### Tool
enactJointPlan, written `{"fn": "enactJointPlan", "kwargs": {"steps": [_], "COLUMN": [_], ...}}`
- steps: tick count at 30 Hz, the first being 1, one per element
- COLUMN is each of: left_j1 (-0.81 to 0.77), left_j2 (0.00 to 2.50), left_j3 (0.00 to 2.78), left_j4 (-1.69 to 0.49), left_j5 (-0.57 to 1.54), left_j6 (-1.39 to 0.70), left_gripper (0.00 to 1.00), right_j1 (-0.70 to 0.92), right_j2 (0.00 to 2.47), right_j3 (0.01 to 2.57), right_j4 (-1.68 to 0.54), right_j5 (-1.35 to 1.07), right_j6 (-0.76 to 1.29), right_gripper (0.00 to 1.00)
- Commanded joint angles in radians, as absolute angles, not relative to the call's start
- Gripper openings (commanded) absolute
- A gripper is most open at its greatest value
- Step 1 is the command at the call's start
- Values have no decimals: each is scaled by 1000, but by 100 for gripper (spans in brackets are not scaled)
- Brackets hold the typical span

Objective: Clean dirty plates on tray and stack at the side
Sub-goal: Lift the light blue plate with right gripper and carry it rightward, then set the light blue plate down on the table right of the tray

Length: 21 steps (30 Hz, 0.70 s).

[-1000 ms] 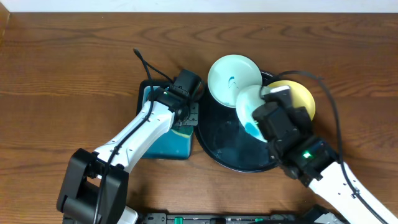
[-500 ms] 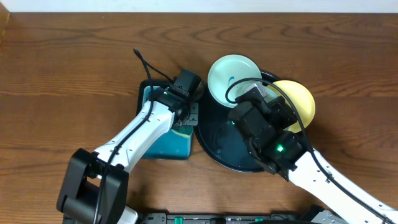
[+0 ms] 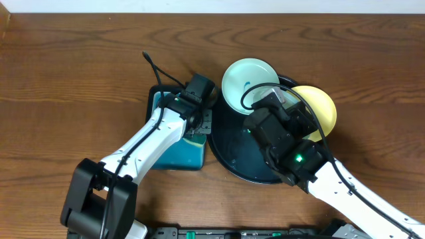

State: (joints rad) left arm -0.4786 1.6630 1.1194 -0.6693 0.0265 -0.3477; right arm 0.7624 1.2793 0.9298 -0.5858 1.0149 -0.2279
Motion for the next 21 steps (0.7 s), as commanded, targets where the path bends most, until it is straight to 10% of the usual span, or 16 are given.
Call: {"fn": "enactJointPlan", "kwargs": {"steps": [1, 8, 21], "left_j1": [-476, -476, -476], "left_j2": [1653, 1653, 1653], "left_j3": [1120, 1120, 1120], "left_j4": [-669, -669, -662], "left_j5": [19, 19, 79], "left_j6": [-361, -361, -334], "left_gripper": [7, 7, 8], "right_j1": [762, 604, -86], "right_j2": [1275, 1275, 1277], "right_j3": [949, 949, 949], "right_j4": [-596, -667, -670], "right_j5": [1016, 612, 110], "right_j6": [-41, 426, 667], "right_gripper": [1, 1, 1]}}
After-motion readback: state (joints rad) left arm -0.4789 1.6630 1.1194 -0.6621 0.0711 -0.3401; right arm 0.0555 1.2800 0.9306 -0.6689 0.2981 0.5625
